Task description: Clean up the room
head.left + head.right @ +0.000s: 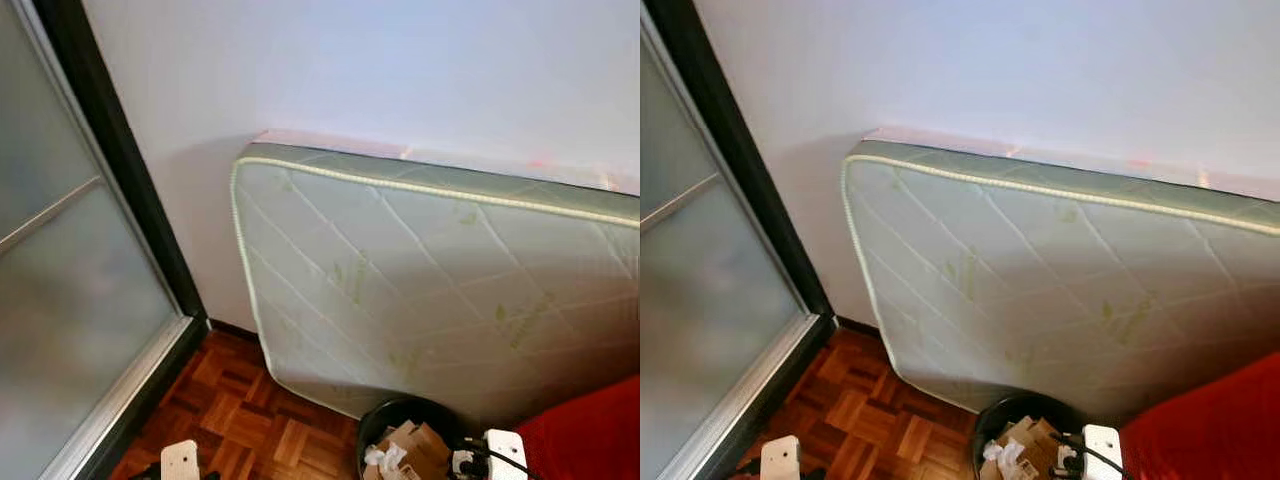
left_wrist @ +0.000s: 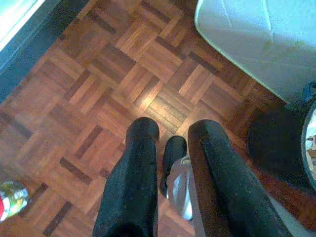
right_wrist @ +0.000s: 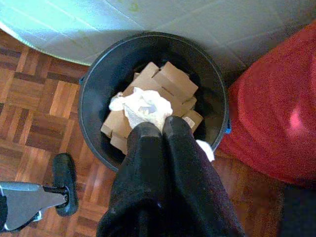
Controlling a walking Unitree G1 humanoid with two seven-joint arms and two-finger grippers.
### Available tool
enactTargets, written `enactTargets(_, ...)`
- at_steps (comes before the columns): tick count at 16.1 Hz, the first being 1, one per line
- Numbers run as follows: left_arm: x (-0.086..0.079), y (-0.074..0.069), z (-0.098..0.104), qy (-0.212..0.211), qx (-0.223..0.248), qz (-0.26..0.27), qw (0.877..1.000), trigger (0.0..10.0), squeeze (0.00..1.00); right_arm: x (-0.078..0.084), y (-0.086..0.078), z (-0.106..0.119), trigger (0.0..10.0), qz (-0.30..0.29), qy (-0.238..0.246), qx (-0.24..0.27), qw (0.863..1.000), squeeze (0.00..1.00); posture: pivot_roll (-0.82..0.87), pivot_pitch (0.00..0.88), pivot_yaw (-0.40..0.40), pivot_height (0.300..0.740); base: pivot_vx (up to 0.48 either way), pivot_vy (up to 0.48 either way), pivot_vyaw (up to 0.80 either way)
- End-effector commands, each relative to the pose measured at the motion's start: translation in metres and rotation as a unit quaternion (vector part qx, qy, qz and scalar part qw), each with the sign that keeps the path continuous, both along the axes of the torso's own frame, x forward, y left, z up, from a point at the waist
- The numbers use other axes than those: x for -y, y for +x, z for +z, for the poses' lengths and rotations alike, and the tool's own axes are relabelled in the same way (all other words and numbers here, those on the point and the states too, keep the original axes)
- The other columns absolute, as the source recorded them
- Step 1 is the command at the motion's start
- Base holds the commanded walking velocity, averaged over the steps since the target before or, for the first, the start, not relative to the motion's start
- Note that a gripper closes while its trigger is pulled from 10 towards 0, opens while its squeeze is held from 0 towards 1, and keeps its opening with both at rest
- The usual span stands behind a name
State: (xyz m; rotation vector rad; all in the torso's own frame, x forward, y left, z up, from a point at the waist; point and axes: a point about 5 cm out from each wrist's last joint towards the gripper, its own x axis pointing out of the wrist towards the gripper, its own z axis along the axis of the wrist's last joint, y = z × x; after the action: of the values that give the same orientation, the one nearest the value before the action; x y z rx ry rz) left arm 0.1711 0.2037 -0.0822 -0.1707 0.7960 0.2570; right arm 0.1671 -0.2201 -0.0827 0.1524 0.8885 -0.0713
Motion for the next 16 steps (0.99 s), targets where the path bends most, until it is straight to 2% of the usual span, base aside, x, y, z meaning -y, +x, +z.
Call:
enactTargets(1,-0.003,0.014,0.009,0.02,0.033,-0.022,0.999,10.0,0.0,-0.001,0.003,0.002,10.0,-0.006,0.005,0.018,1.0,0.0,0.07,0.0,0.003,0.74,0.0,0.0,0.0)
enactTargets(3,-0.01,0.027,0.02,0.039,0.077,-0.021,0.996,10.0,0.0,-0.001,0.005,0.004,10.0,-0.004,0.011,0.039,0.999,0.0,0.08,0.0,0.003,0.74,0.0,0.0,0.0)
enactTargets(4,-0.02,0.04,0.034,0.062,0.127,-0.015,0.99,10.0,0.0,-0.002,0.008,0.007,10.0,0.003,0.015,0.057,0.998,0.0,0.08,0.0,0.002,0.74,0.0,0.0,0.0)
enactTargets(5,-0.028,0.051,0.048,0.084,0.175,-0.014,0.981,10.0,0.0,-0.009,0.024,0.015,10.0,0.008,0.02,0.094,0.995,0.0,0.08,0.0,0.001,0.74,0.0,0.0,0.0)
enactTargets(6,-0.029,0.055,0.055,0.092,0.196,-0.016,0.976,10.0,0.0,-0.025,0.058,0.032,10.0,0.021,0.025,0.145,0.989,0.0,0.09,0.0,0.0,0.74,0.0,0.0,0.0)
enactTargets(7,-0.031,0.061,0.064,0.102,0.224,-0.019,0.969,10.0,0.0,-0.036,0.086,0.051,10.0,0.029,0.029,0.191,0.981,0.0,0.09,0.0,-0.001,0.74,0.0,0.0,0.0)
enactTargets(8,-0.031,0.064,0.07,0.108,0.245,-0.019,0.963,10.0,0.0,-0.039,0.094,0.058,10.0,0.029,0.031,0.211,0.977,0.0,0.09,0.0,0.001,0.74,0.0,0.0,0.0)
enactTargets(9,-0.027,0.07,0.085,0.118,0.293,-0.029,0.948,10.0,0.0,-0.036,0.103,0.068,10.0,0.03,0.037,0.239,0.97,0.0,0.08,0.0,0.004,0.74,0.0,0.0,0.0)
enactTargets(12,-0.015,0.076,0.11,0.124,0.355,-0.05,0.925,10.0,0.0,-0.033,0.111,0.079,10.0,0.022,0.036,0.279,0.959,0.0,0.08,0.0,0.003,0.74,0.0,0.0,0.0)
enactTargets(14,-0.007,0.077,0.123,0.127,0.38,-0.064,0.914,10.0,0.0,-0.027,0.11,0.084,10.0,0.009,0.025,0.303,0.953,0.0,0.08,0.0,-0.002,0.74,0.0,0.0,0.0)
enactTargets(16,-0.001,0.077,0.128,0.125,0.389,-0.077,0.909,10.0,0.0,-0.022,0.107,0.086,10.0,-0.003,0.017,0.316,0.949,0.0,0.08,0.0,-0.006,0.74,0.0,0.0,0.0)
